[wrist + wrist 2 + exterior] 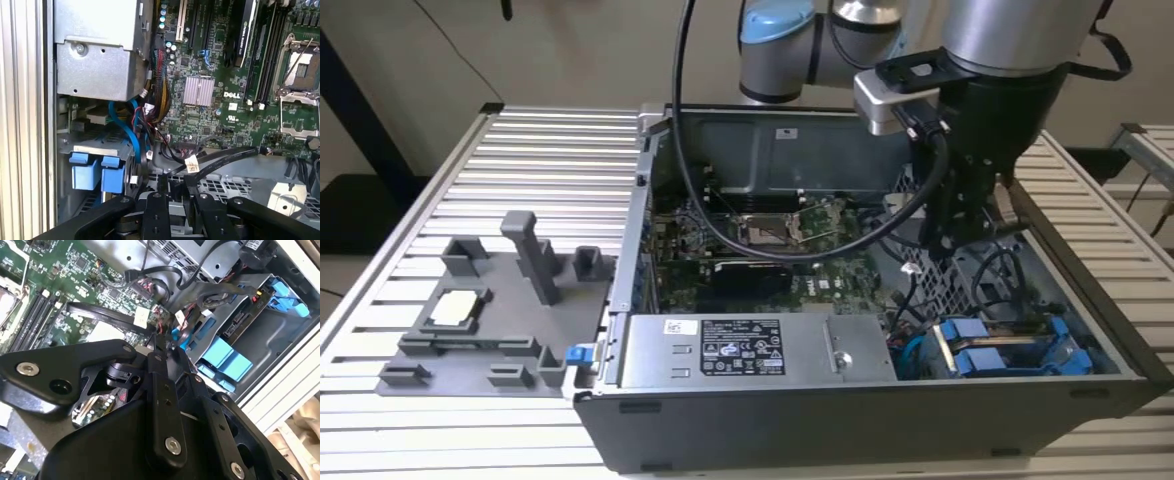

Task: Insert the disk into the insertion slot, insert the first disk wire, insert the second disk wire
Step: 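Insert the second disk wire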

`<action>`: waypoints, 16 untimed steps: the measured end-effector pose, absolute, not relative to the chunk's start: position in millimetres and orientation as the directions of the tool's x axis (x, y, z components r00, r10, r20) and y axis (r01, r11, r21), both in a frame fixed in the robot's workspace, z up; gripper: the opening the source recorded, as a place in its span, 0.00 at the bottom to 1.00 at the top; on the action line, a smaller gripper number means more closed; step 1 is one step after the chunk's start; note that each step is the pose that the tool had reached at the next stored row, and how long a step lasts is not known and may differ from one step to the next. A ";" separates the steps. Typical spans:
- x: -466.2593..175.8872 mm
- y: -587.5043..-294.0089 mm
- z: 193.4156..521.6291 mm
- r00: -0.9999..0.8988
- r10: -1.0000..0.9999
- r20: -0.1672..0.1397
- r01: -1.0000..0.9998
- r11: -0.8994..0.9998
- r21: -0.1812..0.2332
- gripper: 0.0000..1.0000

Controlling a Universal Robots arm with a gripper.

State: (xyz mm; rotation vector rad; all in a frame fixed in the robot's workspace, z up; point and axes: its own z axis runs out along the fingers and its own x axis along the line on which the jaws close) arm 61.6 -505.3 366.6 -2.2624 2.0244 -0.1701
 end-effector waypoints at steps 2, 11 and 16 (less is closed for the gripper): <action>58.4 -502.9 365.8 0.111 -0.994 0.022 -0.982 -0.113 -0.153 0.27; 56.0 -500.7 364.1 0.129 -0.990 0.053 -0.977 -0.136 -0.162 0.27; 56.0 -499.9 363.9 0.134 -0.989 0.061 -0.974 -0.143 -0.174 0.27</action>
